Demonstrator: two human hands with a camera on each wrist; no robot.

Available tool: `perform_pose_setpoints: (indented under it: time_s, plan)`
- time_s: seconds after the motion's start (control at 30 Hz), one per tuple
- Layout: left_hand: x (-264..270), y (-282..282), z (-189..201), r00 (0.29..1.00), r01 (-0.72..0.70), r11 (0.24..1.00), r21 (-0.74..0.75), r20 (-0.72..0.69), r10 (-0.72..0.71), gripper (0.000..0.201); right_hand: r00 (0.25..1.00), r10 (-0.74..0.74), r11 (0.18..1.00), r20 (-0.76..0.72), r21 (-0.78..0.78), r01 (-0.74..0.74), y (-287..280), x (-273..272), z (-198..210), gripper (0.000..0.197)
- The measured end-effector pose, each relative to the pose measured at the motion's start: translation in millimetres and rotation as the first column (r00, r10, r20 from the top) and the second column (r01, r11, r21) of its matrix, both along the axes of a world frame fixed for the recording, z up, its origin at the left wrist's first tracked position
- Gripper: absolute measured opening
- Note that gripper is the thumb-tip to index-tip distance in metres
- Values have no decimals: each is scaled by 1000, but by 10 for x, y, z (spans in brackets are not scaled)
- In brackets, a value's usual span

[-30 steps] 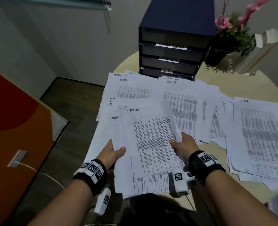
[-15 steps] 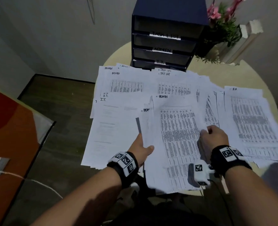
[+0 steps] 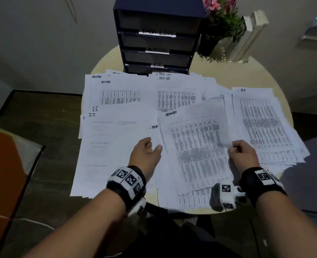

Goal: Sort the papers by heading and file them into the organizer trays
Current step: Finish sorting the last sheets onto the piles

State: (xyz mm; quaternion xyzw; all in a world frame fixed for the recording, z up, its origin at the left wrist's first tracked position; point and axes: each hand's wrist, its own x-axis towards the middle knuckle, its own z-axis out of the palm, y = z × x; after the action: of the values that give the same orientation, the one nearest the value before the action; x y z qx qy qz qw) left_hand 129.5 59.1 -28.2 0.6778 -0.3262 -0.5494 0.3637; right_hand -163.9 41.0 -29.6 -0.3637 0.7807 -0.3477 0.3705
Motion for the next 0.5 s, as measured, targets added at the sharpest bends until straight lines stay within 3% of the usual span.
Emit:
perform_pose_setpoints:
  time_s: [0.07,0.1,0.17,0.2,0.23,0.27,0.3,0.33,0.4,0.5]
  plan:
    - [-8,-12,8,985,-8,1000,26,-174,12,53,973,-3,1000,229,30,-4,81,127,-16,38]
    - [10,-5,33,981,-8,1000,4,-193,9,45,950,19,997,312,61,-40,106,199,-17,40]
    - [83,10,-8,998,-10,998,-61,-61,6,29,934,81,986,348,109,-127,110,286,-21,37]
    - [145,19,-60,1000,-13,998,-65,23,15,25,962,167,975,215,111,-194,72,262,-52,30]
    - [223,27,-97,998,-22,998,-53,58,25,24,964,266,957,-26,129,-261,20,226,-64,20]
    - [293,35,-155,998,-37,999,-32,40,39,26,912,324,942,-250,172,-288,-32,172,-65,6]
    - [358,49,-171,998,-65,998,-11,-28,65,30,848,349,934,-398,227,-277,-72,125,-57,14]
    - [412,61,-174,992,-85,996,16,-96,86,34,805,362,925,-470,286,-249,-94,92,-53,31]
    - [495,83,-174,971,-142,989,43,-187,147,46,786,401,890,-470,404,-212,-113,103,-62,58]
    - [514,120,-164,938,-224,974,20,-268,221,58,772,484,832,-412,492,-259,-102,177,-114,77]
